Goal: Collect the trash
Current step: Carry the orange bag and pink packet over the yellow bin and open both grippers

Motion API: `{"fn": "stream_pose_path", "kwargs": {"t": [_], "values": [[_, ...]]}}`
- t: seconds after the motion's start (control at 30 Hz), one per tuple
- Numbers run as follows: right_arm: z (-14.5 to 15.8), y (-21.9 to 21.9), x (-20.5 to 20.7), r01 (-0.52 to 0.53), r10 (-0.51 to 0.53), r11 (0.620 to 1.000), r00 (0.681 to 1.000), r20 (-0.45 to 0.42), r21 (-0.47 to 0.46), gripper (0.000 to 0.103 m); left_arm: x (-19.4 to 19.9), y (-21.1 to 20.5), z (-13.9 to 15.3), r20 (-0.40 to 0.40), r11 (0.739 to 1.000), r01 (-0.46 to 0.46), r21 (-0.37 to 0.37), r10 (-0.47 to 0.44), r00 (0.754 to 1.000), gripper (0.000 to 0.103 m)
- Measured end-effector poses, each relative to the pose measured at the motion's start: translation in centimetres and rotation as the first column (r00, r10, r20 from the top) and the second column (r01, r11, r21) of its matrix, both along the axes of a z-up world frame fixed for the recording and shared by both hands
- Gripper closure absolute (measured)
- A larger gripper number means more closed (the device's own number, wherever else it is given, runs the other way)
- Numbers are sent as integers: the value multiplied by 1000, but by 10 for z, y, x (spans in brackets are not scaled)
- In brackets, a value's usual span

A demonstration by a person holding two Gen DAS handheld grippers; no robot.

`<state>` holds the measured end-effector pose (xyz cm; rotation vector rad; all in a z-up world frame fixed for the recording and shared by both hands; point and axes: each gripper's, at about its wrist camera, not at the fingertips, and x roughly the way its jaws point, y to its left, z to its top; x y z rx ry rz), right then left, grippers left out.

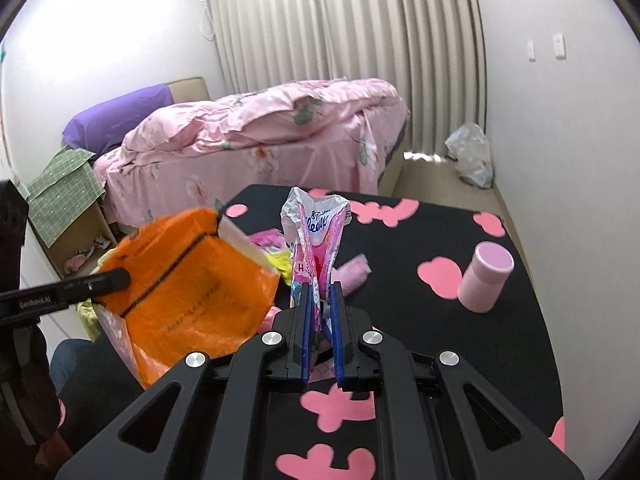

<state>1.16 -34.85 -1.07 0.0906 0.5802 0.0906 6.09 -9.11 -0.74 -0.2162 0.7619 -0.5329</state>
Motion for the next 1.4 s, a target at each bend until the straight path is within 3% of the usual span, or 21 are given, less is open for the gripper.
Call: {"fn": "stream_pose_path", "kwargs": {"t": [0.3, 0.77, 0.93, 1.07, 1.17, 1.4], "values": [[25, 31, -7, -55, 56, 998, 997, 44, -36, 94, -18, 30, 25, 101, 999, -38, -8, 38, 994, 85], [33, 82, 1, -177, 180, 982, 982, 50, -59, 94, -19, 96, 40, 181, 977, -210, 30, 201, 963, 85], [40, 111, 10, -237, 243, 967, 968, 57, -93, 94, -14, 141, 43, 212, 936, -345, 67, 324, 922, 85], [43, 132, 23, -285, 292, 952, 955, 52, -110, 94, -3, 171, 42, 246, 880, -441, 176, 394, 886, 85], [43, 150, 37, -331, 336, 938, 941, 38, -107, 94, 8, 193, 30, 224, 848, -475, 236, 428, 876, 85], [24, 200, 90, -458, 456, 885, 889, -46, -85, 94, 38, 210, -14, 158, 808, -482, 340, 456, 876, 85]]}}
